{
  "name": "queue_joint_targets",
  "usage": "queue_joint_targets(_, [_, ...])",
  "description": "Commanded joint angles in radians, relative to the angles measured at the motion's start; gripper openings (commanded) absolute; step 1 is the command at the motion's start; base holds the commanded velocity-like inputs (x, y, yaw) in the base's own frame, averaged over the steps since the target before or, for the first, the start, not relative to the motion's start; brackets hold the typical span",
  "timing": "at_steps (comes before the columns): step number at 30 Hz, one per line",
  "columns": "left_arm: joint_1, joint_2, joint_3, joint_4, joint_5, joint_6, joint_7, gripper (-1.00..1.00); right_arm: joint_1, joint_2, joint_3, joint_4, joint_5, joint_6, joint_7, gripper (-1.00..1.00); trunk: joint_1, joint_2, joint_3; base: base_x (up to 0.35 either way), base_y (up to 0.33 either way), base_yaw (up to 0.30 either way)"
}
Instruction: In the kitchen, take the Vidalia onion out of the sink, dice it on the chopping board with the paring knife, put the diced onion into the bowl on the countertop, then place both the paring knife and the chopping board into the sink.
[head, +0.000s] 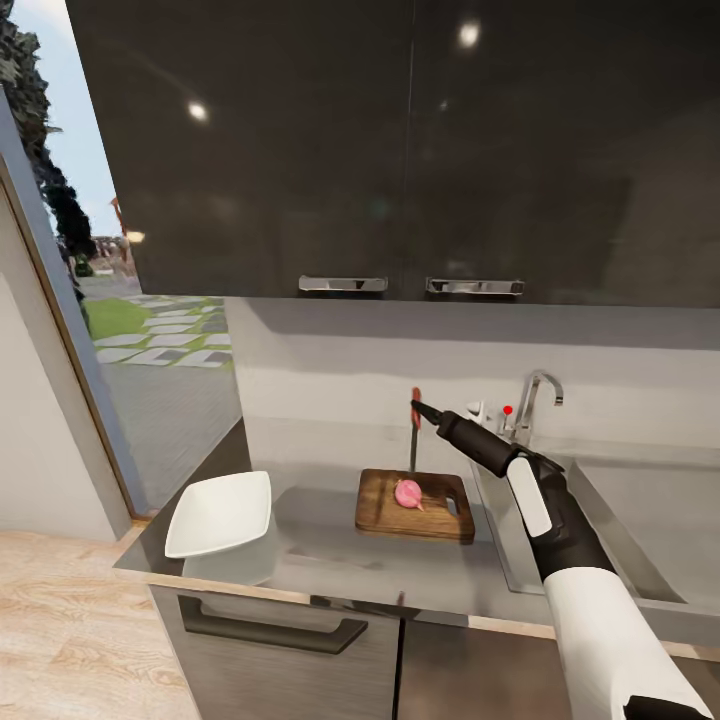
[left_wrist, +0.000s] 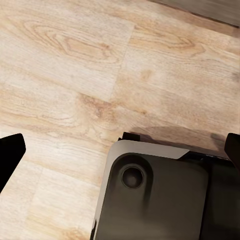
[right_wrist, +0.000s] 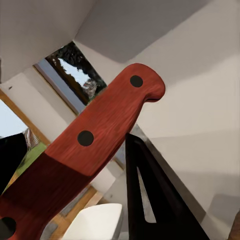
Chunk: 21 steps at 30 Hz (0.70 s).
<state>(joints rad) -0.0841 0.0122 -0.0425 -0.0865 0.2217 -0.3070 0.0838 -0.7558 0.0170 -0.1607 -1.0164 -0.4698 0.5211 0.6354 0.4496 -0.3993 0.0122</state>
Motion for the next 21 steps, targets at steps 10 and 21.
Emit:
queue_joint_targets(10, [0.0,-0.001,-0.005,0.013,0.005,-0.003,0.002,1.0,0.0,0.0,-0.002,0.013,0.025,0.005,0.041,-1.0,0.0,-0.001,0.0,0.0,0.0,0.0])
queue_joint_targets(21, [0.0,0.0,-0.005,0.014,0.005,-0.003,0.002,1.0,0.0,0.0,0.045,0.073,0.025,-0.049,0.043,-1.0,0.0,-0.001,0.0,0.0,0.0,0.0])
